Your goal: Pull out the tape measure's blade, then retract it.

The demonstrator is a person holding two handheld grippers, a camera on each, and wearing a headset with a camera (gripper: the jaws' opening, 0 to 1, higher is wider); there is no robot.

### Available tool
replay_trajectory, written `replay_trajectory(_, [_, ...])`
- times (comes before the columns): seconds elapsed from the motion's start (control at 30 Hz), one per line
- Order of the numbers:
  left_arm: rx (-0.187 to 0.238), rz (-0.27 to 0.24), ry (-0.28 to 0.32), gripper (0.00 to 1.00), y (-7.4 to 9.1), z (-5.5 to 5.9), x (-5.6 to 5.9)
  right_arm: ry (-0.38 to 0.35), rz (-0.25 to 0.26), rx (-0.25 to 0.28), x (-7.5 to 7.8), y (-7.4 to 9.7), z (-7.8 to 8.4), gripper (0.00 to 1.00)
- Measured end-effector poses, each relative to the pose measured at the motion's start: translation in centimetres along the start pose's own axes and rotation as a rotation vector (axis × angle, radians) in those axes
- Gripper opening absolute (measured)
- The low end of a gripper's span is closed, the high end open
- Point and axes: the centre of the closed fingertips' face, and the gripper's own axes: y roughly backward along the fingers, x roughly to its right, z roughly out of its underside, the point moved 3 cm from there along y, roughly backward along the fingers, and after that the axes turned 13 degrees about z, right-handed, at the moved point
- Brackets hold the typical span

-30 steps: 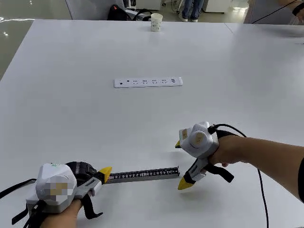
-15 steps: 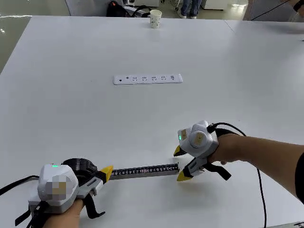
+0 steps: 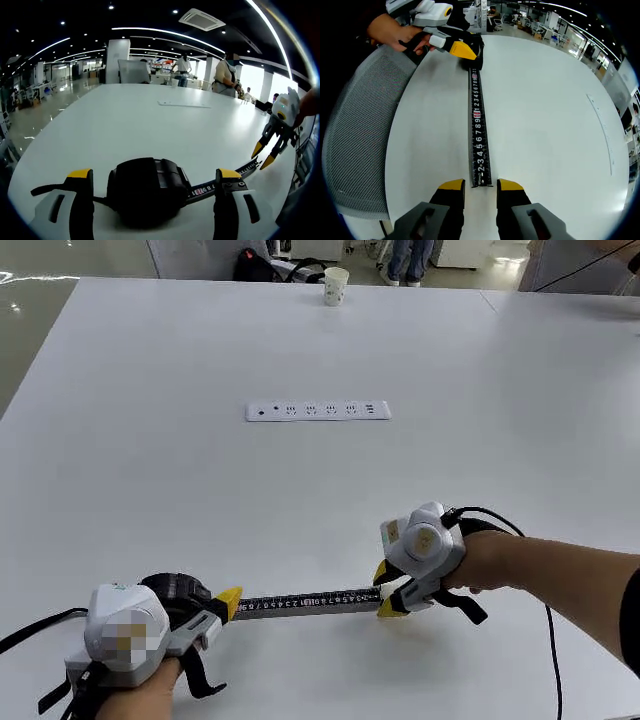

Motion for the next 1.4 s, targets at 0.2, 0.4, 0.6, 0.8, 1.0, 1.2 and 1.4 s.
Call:
replay_trajectory(0.2, [0.003, -0.001, 0.002, 0.99, -0.1, -0.1, 0.0, 0.01, -0.004, -0.006, -0.1, -0.2, 0.0, 0.18])
replay_trajectory(0.4, [0.017, -0.003, 0.011, 0.99, 0.0, -0.4, -0.1, 0.041, -0.009, -0.019, 0.0, -0.4, 0.1, 0.12])
replay_trajectory(0.6, [0.005, -0.013, 0.011, 0.99, 0.2, 0.1, -0.4, 0.082, -0.024, -0.039, -0.1, -0.5, 0.1, 0.12])
replay_trajectory(0.8, [0.014, -0.005, -0.012, 0.96, 0.2, 0.3, -0.3, 0.031, -0.033, -0.046, 0.0, -0.4, 0.1, 0.1])
replay_trajectory(1.0, [0.004, 0.001, -0.031, 0.89, 0.1, 0.4, -0.2, -0.004, -0.043, -0.032, 0.1, -0.4, 0.2, 0.1])
replay_trajectory(1.2, [-0.01, -0.019, -0.007, 0.83, -0.4, 0.4, -0.9, -0.023, -0.042, -0.039, 0.2, -0.5, 0.1, 0.1])
replay_trajectory(1.4, [-0.05, -0.013, -0.009, 0.68, -0.5, 0.8, -0.7, -0.002, -0.019, -0.04, 0.1, -0.6, 0.1, 0.1])
